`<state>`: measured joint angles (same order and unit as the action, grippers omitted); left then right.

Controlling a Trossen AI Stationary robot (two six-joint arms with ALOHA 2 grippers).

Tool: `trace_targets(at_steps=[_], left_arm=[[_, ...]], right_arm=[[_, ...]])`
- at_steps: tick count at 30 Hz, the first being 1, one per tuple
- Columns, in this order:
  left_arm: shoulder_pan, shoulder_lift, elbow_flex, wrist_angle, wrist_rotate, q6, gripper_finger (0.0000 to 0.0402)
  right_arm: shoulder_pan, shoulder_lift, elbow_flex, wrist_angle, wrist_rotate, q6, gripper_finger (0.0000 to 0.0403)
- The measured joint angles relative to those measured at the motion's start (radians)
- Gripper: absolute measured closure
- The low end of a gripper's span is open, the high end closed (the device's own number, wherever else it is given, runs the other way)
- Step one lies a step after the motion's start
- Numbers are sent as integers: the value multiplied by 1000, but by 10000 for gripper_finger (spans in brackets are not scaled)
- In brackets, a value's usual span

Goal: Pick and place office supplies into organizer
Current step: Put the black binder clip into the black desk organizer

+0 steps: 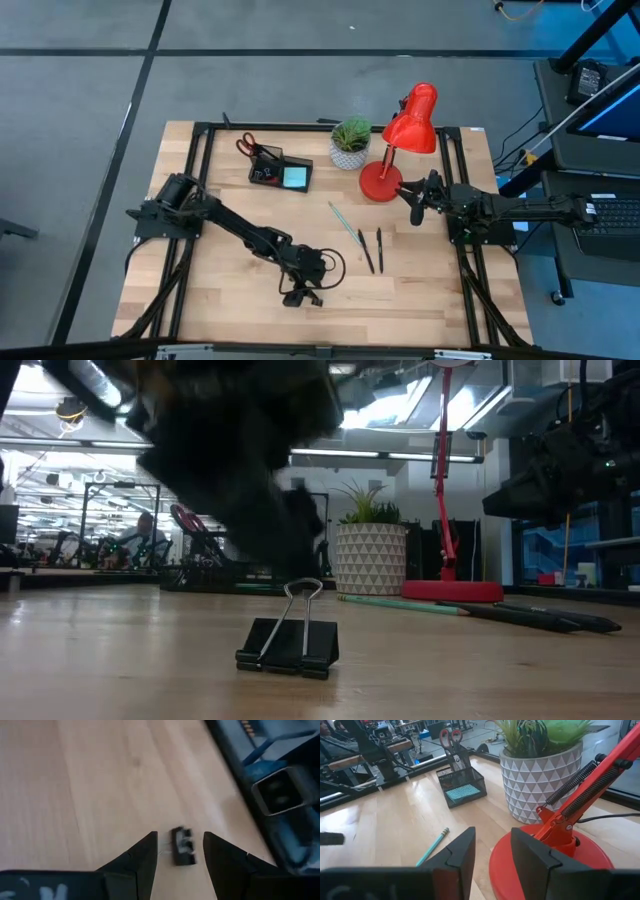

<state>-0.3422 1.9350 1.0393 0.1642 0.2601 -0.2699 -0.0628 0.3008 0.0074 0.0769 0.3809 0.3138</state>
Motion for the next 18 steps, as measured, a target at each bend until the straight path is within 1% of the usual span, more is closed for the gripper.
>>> trace_targets(at_steps=[3,6,12,18], left_arm=[[-1,39,0,4,-10,-9,249],[-1,66,-1,50,11,-9,249],[-4,70,0,82,53,-8,253],[-5,70,0,117,56,-6,264]], right_arm=[[0,0,0,0,0,0,276],[0,0,0,0,0,-1,276],[0,0,0,0,0,-3,276],[0,0,0,0,0,-3,276]])
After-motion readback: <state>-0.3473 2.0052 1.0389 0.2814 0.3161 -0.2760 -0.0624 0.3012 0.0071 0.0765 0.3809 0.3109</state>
